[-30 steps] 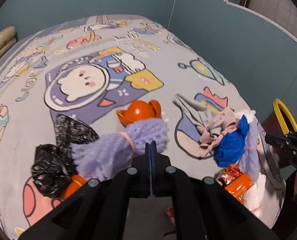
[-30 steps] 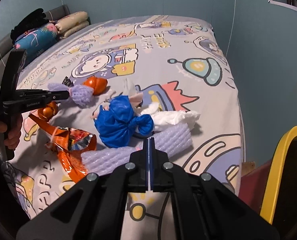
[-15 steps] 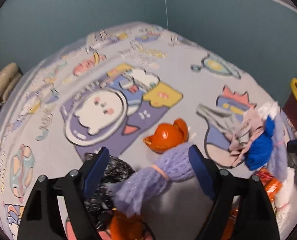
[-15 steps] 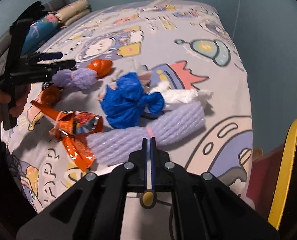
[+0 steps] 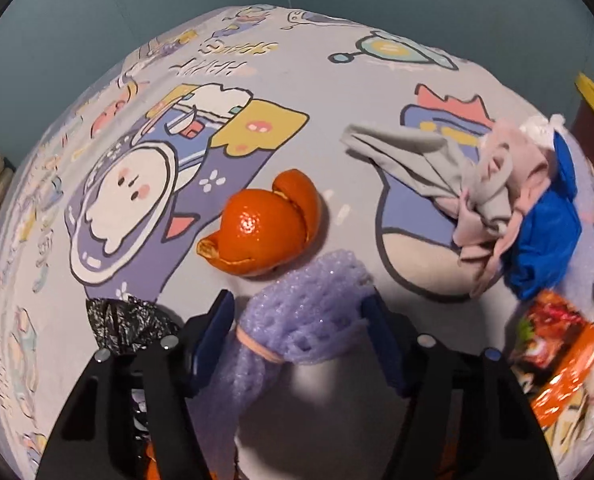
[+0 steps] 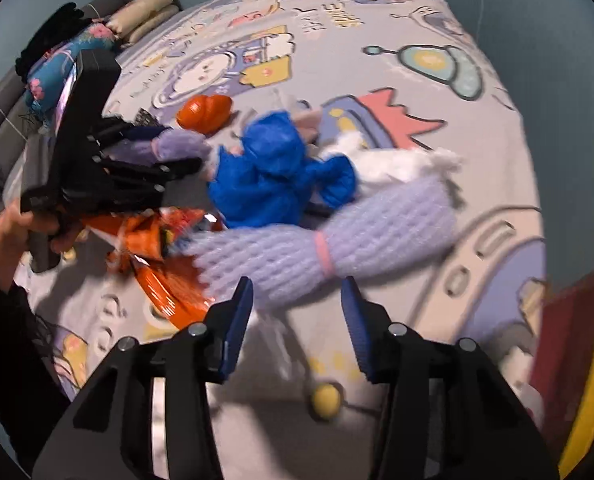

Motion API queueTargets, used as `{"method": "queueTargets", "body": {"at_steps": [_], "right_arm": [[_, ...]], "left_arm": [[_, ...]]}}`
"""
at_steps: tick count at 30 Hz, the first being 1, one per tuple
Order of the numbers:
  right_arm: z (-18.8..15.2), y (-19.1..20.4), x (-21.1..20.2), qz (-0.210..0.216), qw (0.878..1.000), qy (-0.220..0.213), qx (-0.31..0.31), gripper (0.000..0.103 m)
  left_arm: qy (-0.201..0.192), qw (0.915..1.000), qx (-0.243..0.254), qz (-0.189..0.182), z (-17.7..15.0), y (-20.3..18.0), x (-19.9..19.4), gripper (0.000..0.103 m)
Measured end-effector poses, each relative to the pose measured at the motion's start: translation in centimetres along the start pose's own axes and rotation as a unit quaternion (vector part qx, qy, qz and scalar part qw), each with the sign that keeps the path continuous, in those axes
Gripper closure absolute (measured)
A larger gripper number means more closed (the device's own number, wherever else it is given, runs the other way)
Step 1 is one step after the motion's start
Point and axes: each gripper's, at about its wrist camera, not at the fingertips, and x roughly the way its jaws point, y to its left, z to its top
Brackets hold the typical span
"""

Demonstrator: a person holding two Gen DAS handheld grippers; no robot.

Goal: Collect trash
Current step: 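Grasp a lavender foam net with the left tool while the right tool grasps another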

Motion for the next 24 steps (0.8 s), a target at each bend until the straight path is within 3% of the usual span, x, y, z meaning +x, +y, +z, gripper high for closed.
{"method": "queueTargets", "body": {"at_steps": [6, 11, 14, 17, 19, 24], "right_arm": [[2.0, -2.4, 0.3, 0.026, 0.997, 0.025, 0.071, 0.049], [3.9, -3.5, 1.8, 0.045, 0.99, 0.06, 0.122, 0.048], [4.5, -3.7, 3.1, 0.04, 0.986, 0.079, 0.14, 0.056], [5.0, -2.3, 3.4, 0.021, 0.991, 0.074, 0.114, 0.073], [5.1, -1.2, 2.6, 0.008, 0.995, 0.058, 0.085, 0.083], [4.9, -0.2, -0.1, -0.006, 0.999, 0.024, 0.048, 0.089]], "left_arm": [[-0.006, 1.0, 0.002, 0.0, -0.1, -0.2, -0.2, 0.048], [-0.011, 0.9999, -0.006, -0.006, 0.0, -0.1, -0.4, 0.053], [-0.014, 0.9998, -0.011, -0.003, -0.2, -0.4, -0.4, 0.056], [-0.021, 0.9997, -0.011, 0.001, -0.4, -0.7, -0.6, 0.063], [-0.029, 0.9994, -0.022, -0.003, -0.3, -0.4, -1.1, 0.074], [-0.047, 0.9954, -0.073, -0.041, -0.4, 1.6, -2.3, 0.086]]}}
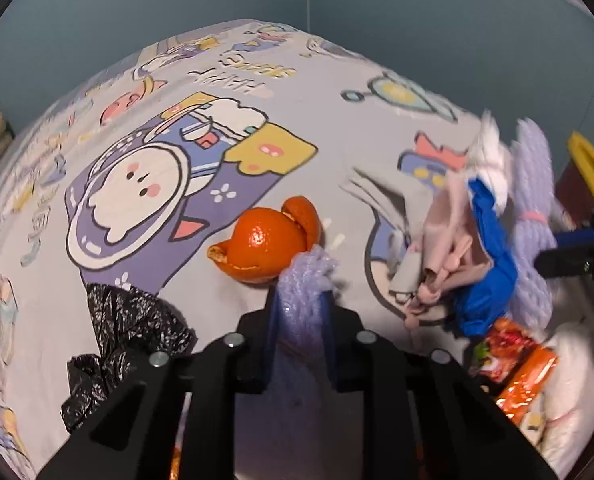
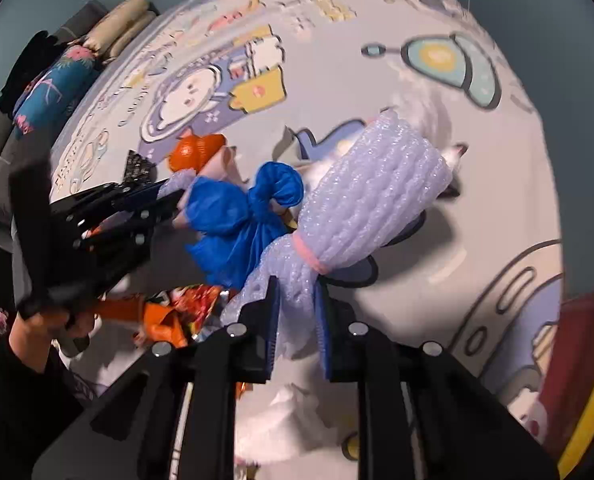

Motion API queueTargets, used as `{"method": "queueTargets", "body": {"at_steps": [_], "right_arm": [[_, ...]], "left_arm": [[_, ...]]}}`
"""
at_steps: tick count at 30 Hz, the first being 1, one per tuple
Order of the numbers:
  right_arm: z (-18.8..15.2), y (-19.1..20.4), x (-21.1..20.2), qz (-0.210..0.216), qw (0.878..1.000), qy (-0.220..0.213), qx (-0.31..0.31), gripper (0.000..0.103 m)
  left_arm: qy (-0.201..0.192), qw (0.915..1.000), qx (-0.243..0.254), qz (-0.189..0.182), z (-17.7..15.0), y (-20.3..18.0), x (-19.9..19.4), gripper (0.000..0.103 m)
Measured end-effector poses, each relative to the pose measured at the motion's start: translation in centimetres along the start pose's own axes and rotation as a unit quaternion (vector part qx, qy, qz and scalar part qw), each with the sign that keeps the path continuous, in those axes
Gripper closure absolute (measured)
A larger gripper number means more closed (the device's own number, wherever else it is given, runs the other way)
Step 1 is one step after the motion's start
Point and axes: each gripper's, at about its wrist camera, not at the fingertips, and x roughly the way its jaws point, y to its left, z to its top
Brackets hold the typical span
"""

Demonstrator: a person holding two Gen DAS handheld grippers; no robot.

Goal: Collect trash
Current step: 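Carry both foam nets over the yellow bin and open both tools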

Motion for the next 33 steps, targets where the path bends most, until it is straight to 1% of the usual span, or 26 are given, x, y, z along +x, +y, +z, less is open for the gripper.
{"method": "queueTargets", "body": {"at_steps": [2, 5, 8, 10, 12, 14, 16, 19, 22, 26, 29, 33], "right_arm": [[-0.6, -0.2, -1.9, -0.008, 1.0, -0.022, -0.006, 0.089], [-1.6, -0.8, -4.7, -0.008, 0.998, -0.055, -0.014, 0.089], [-2.8, -1.4, -7.1, -0.007, 0.997, -0.073, -0.02, 0.089], [-3.5, -2.0, -7.8, -0.004, 0.997, -0.076, -0.019, 0.089], [-4.6, -2.9, -8.9, -0.002, 0.996, -0.083, -0.015, 0.089], [-5.8, -3.8, -9.9, -0.001, 0.996, -0.089, -0.011, 0.089], [-6.7, -4.5, -10.7, 0.003, 0.995, -0.097, -0.01, 0.089], [-7.7, -5.7, -11.9, 0.007, 0.993, -0.119, -0.002, 0.089], [-8.1, -7.1, -13.2, 0.015, 0.99, -0.141, 0.009, 0.089], [-8.9, -8.7, -16.2, 0.004, 0.984, -0.18, 0.015, 0.089], [-9.1, -9.7, -18.1, -0.004, 0.98, -0.197, 0.02, 0.089], [-9.8, -11.3, -20.4, -0.042, 0.976, -0.215, 0.014, 0.089]], "left_arm": [[-0.009, 0.9999, -0.013, -0.004, 0.0, 0.6, -0.7, 0.087], [-0.029, 0.9989, -0.032, -0.016, 0.1, 1.4, -2.2, 0.087], [-0.05, 0.9965, -0.058, -0.033, 0.1, 2.4, -4.0, 0.087], [-0.061, 0.9948, -0.072, -0.039, -0.1, 2.9, -5.2, 0.087], [-0.072, 0.9938, -0.078, -0.034, -0.3, 3.0, -6.4, 0.087], [-0.084, 0.9919, -0.088, -0.038, -0.5, 2.8, -7.9, 0.087], [-0.098, 0.9904, -0.088, -0.04, -0.4, 2.0, -9.2, 0.087], [-0.122, 0.9854, -0.102, -0.061, -0.4, 0.7, -11.0, 0.087], [-0.132, 0.9838, -0.104, -0.061, -0.1, -0.9, -12.1, 0.087], [-0.146, 0.9799, -0.113, -0.074, 0.6, -3.1, -13.5, 0.087], [-0.158, 0.9766, -0.116, -0.088, 1.6, -5.1, -14.3, 0.087], [-0.171, 0.9746, -0.095, -0.11, 3.6, -9.1, -15.1, 0.087]]}}
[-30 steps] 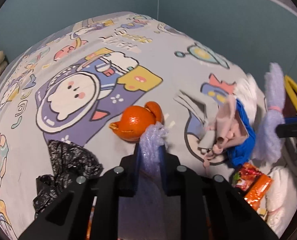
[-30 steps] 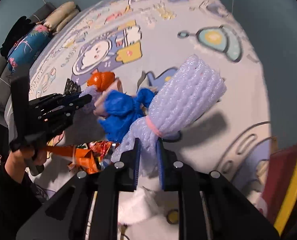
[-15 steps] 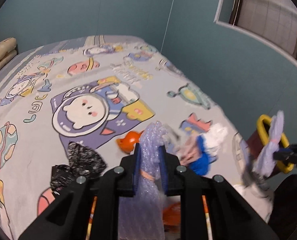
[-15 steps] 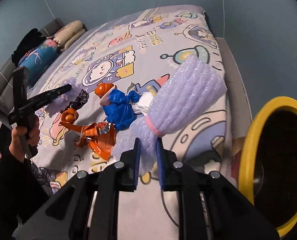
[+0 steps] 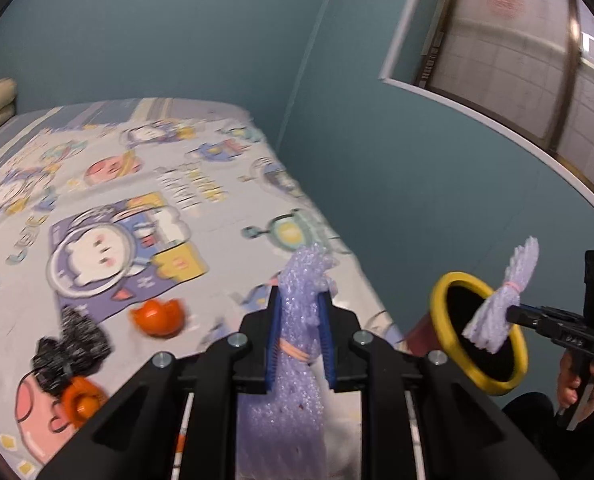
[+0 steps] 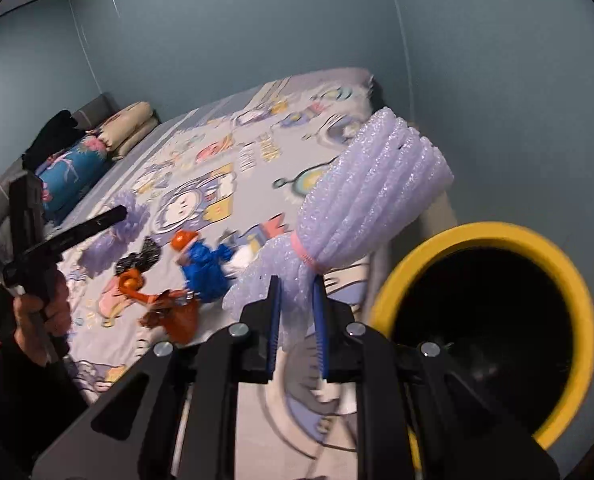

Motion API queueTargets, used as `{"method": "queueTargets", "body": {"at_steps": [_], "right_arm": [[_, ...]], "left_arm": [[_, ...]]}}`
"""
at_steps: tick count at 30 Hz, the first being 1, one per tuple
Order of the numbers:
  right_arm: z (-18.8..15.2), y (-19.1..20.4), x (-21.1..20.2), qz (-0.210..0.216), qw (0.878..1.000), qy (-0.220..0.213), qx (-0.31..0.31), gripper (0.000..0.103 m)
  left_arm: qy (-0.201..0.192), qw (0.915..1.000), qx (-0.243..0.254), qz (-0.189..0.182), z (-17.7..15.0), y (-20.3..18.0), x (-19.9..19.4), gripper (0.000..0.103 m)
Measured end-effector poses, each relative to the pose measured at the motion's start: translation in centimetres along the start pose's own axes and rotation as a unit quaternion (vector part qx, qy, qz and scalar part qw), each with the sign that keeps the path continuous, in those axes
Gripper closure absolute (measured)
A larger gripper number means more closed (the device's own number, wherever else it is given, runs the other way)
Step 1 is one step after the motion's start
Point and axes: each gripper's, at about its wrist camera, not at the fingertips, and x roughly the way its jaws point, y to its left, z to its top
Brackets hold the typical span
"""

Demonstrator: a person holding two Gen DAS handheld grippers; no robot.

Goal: Collect trash
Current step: 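Carry both foam nets over the yellow bin and open both tools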

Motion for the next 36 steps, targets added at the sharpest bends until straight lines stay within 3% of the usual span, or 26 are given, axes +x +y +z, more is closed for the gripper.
{"method": "queueTargets", "body": {"at_steps": [9, 16, 23, 36], "right_arm": [[-1.1, -4.7, -3.6, -0.06, 0.998, -0.015, 0.016, 0.089], [-1.6, -8.2, -5.7, -0.111, 0.993, -0.032, 0.038, 0.089], [-1.8, -10.6, -5.6, -0.128, 0.99, -0.023, 0.055, 0.089], [-3.0, -13.5, -3.6, -0.126, 0.988, -0.004, 0.091, 0.089]], "left_arm": [[0.018, 0.9945, 0.057, -0.086, 0.9, -10.8, 4.6, 0.086], [0.049, 0.9836, 0.093, -0.147, 0.0, -18.2, 9.0, 0.086], [0.067, 0.9767, 0.12, -0.165, -1.1, -23.0, 12.3, 0.086], [0.113, 0.9751, 0.11, -0.156, -3.7, -25.5, 17.7, 0.086]]}}
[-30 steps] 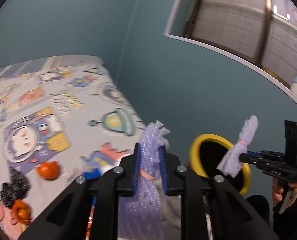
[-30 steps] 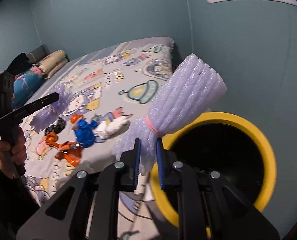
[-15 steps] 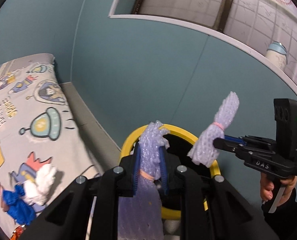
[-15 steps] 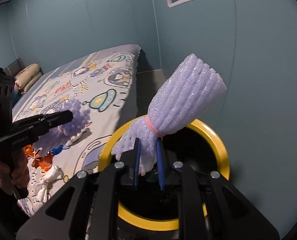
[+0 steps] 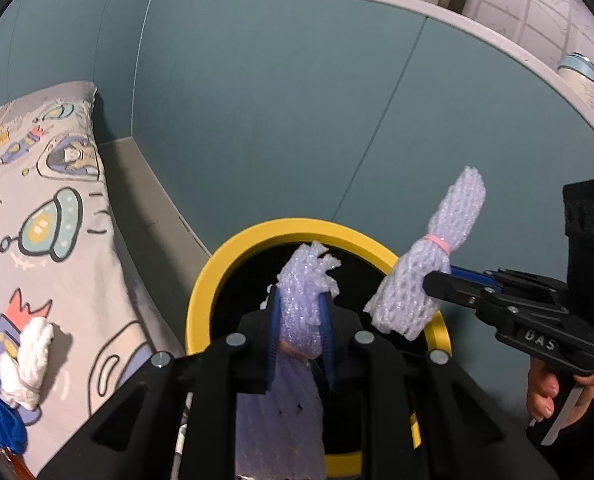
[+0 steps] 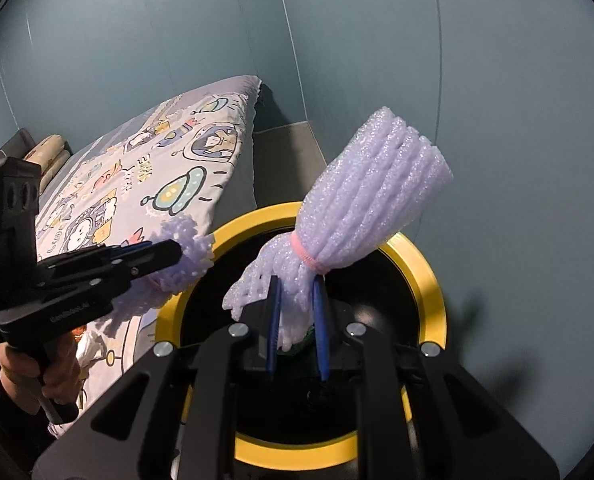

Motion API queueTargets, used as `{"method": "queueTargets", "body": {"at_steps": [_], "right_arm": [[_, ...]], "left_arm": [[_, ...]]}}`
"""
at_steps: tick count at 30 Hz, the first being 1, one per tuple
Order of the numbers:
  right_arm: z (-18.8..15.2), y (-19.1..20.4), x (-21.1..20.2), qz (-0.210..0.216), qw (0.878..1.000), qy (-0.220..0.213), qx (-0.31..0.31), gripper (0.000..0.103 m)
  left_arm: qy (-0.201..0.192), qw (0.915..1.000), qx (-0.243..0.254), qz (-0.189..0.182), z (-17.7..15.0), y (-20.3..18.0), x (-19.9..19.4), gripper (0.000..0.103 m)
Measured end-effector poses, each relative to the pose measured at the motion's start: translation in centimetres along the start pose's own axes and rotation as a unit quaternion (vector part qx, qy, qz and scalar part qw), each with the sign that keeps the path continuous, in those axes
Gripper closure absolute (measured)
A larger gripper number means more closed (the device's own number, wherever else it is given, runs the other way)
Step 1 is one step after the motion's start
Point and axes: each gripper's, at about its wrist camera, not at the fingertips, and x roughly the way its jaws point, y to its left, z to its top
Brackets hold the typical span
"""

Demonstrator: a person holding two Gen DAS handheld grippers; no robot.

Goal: Collect trash
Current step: 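Carry both foam nets over the yellow bin and open both tools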

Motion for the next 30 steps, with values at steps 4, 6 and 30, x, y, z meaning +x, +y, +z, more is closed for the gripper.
{"method": "queueTargets", "body": {"at_steps": [4, 6, 30], "right_arm": [[0.1, 0.2, 0.9, 0.002, 1.0, 0.008, 0.003, 0.088], [0.1, 0.4, 1.5, -0.001, 1.0, 0.012, 0.003, 0.088], [0.0, -0.4, 2.7, -0.013, 0.999, 0.026, 0.035, 0.066]], "left_arm": [[0.006, 0.9999, -0.01, -0.002, 0.1, 0.0, 1.2, 0.085], [0.007, 0.9999, -0.011, -0.003, 0.0, -0.1, 1.5, 0.085], [0.004, 0.9976, -0.069, -0.007, 0.8, 1.0, 2.3, 0.035]]}}
